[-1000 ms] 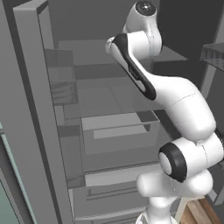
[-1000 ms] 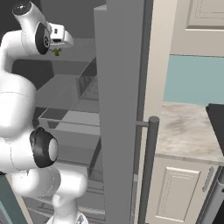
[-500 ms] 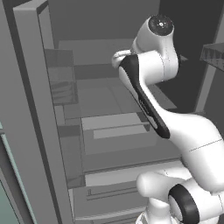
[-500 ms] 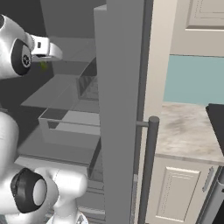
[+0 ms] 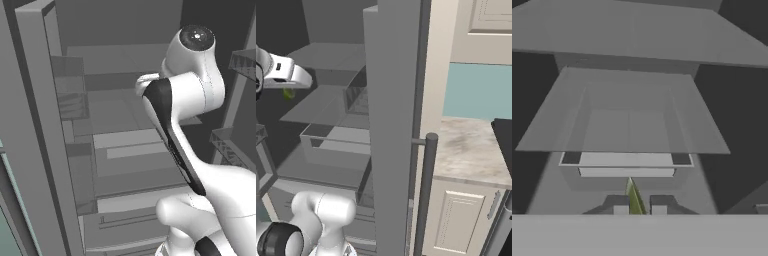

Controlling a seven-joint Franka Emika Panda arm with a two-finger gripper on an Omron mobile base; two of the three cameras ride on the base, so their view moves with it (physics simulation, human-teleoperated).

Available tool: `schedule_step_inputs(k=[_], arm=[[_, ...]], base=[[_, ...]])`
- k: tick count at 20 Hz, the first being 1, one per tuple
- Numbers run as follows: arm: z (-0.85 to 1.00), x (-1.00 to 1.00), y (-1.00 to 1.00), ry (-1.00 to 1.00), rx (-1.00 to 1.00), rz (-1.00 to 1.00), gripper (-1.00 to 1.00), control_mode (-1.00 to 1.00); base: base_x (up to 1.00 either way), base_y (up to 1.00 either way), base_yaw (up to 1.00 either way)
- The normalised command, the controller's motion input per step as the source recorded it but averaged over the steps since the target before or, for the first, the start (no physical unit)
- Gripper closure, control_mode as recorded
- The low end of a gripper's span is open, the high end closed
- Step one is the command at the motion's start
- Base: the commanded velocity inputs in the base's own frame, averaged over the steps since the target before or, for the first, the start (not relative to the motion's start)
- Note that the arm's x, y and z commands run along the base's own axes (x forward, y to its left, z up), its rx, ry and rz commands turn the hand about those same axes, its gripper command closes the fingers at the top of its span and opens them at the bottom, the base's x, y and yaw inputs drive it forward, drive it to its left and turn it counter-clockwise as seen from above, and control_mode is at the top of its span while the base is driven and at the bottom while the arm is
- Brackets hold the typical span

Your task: There is a bowl on the dining counter. Grab a lemon wedge from the fridge and place it in the bowl. Then get the liquor bottle and glass cup from the cabinet and place them next to the bowl.

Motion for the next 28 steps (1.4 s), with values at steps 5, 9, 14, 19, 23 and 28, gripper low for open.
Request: schedule_step_inputs(k=[5,9,14,19,23,28], arm=[[-0.12,-0.27,0.00,0.26,0.00,-0.06,1.00,-1.00],[-0.13,-0.06,-0.04,0.21,0.00,-0.04,1.00,-1.00],[-0.04,-0.15,-0.01,0.11,0.00,-0.01,1.00,1.00],[0.00,0.00,0.00,0.00,0.00,0.00,1.00,1.00],[0.00,0.00,0.00,0.00,0.00,0.00,1.00,1.00],[0.00,0.00,0.00,0.00,0.00,0.00,1.00,1.00]], base=[[0.00,0.00,0.00],[0.00,0.00,0.00],[-0.13,-0.01,0.00],[-1.00,-0.02,-0.06],[-1.00,0.00,-0.09],[-0.77,0.00,-0.20]])
